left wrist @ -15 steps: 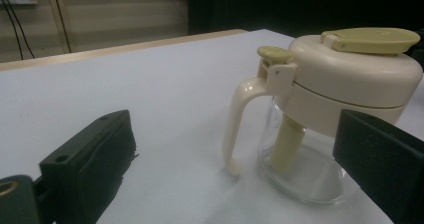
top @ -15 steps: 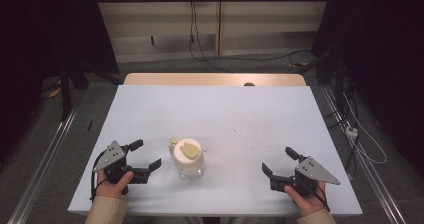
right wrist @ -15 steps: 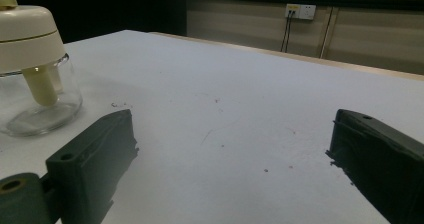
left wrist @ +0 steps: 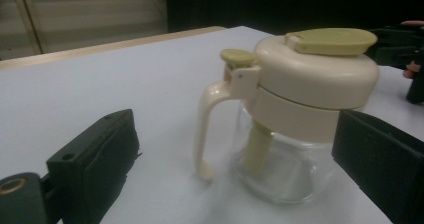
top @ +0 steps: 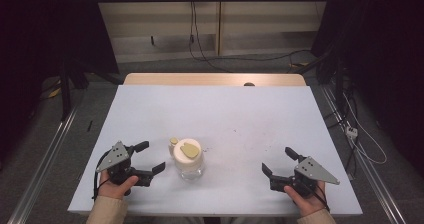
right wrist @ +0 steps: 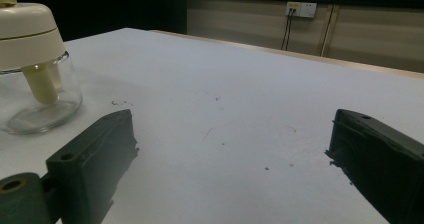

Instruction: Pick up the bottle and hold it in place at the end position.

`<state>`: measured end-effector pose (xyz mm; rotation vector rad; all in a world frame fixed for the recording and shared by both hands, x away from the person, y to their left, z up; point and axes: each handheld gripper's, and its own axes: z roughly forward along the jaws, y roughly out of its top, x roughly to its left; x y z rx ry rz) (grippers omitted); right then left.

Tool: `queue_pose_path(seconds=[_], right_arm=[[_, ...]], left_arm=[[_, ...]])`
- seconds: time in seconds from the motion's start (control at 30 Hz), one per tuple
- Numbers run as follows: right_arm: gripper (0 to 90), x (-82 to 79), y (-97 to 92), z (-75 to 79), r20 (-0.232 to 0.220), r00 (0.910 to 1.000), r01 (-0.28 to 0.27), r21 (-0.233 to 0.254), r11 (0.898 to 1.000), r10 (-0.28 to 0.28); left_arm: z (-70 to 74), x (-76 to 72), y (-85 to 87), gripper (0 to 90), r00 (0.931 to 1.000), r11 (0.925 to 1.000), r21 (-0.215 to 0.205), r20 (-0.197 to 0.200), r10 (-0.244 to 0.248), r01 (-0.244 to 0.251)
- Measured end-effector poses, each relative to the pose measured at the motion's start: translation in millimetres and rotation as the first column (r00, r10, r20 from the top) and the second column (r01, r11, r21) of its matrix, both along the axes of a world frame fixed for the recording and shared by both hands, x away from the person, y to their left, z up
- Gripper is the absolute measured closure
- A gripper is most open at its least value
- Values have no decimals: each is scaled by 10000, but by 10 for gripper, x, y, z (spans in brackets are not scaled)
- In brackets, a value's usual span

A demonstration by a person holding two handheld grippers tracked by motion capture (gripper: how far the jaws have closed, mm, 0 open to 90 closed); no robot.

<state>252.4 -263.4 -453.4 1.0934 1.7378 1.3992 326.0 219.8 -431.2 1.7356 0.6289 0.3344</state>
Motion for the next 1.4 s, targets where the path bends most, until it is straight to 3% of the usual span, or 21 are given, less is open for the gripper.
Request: queue_pose_path(seconds=[0.2, 0.5, 0.9, 1.4], right_arm=[[42, 1, 1, -1, 16, 10000, -40, -34, 10000, 40], [45, 1, 4, -2, -10, 10000, -46, -54, 10000, 46], [47, 7, 20, -6, -43, 10000, -62, -59, 10000, 62], [50, 7, 25, -5, -70, 9999, -77, -60, 10000, 77]], left_arm=[[29, -37, -90, 58, 9979, 9981, -55, -190, -621, 620], [41, -81, -203, 95, 9937, 9941, 77, -316, -1078, 1081], [3, -85, -323, 160, 9900, 9894, 655, -642, -1256, 1297], [-31, -76, -454, 182, 9923, 9873, 1135, -674, -1040, 1111]])
